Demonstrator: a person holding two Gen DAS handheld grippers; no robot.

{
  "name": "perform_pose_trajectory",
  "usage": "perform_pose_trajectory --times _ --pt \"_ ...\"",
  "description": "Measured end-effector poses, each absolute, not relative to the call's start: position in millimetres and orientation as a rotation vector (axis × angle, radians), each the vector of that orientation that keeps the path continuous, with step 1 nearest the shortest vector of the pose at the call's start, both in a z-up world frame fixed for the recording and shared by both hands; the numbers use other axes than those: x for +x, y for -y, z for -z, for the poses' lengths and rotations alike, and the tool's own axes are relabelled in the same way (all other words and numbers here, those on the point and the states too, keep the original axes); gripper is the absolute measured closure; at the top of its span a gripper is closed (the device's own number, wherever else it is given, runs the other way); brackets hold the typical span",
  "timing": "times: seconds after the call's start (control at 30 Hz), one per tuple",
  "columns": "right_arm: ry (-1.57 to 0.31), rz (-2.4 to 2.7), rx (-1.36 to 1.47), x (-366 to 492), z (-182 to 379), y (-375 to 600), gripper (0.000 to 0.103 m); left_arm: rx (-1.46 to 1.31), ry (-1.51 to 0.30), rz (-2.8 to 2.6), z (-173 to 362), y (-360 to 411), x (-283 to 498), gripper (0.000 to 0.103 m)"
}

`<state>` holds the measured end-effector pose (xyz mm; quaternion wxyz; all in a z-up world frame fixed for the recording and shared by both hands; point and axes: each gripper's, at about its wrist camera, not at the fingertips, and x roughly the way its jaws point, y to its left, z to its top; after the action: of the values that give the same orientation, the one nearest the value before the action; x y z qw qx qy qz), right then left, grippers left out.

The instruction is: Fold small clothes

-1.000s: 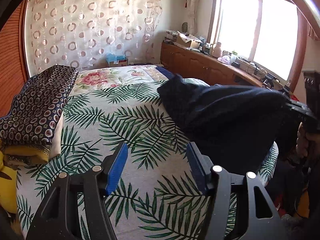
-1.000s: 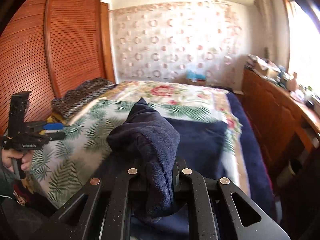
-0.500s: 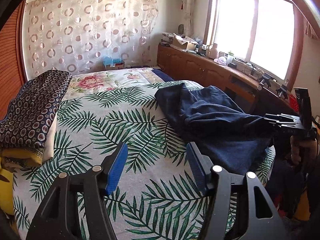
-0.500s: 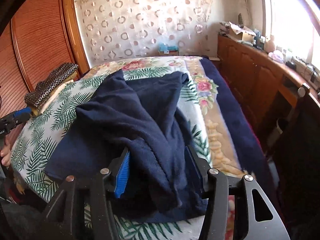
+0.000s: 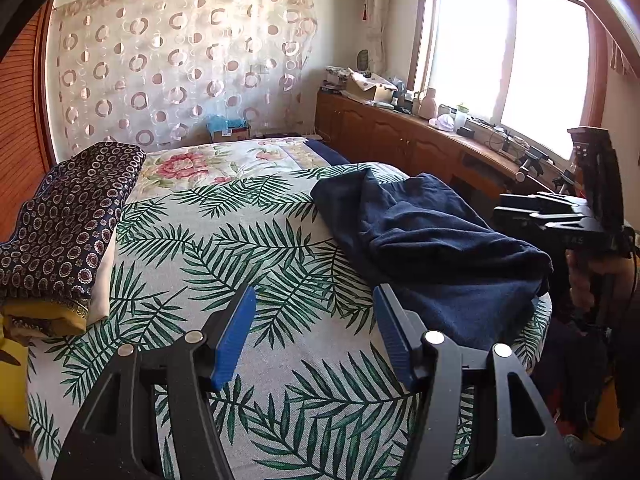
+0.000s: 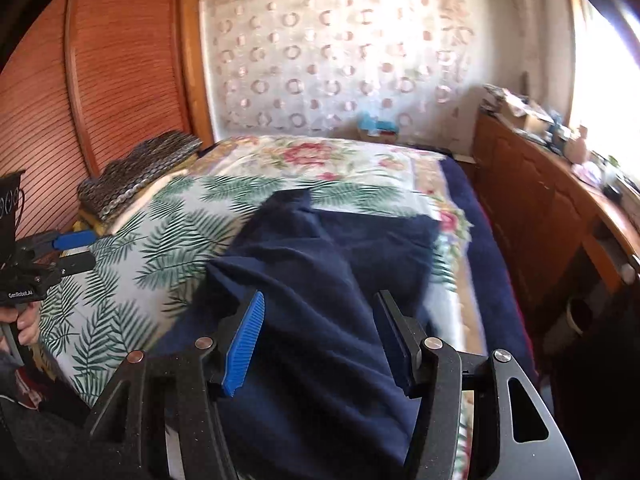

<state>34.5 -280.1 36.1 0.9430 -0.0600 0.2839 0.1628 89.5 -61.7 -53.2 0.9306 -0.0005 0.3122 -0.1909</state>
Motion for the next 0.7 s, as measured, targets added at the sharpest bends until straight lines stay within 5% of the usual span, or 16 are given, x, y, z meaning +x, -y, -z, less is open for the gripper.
perform_pose_trajectory --times 0.7 --pt "-0.830 -0.529 -0.254 148.4 9.3 186.4 0.044 -0.012 -0.662 0.387 62.1 57.6 89.6 0.041"
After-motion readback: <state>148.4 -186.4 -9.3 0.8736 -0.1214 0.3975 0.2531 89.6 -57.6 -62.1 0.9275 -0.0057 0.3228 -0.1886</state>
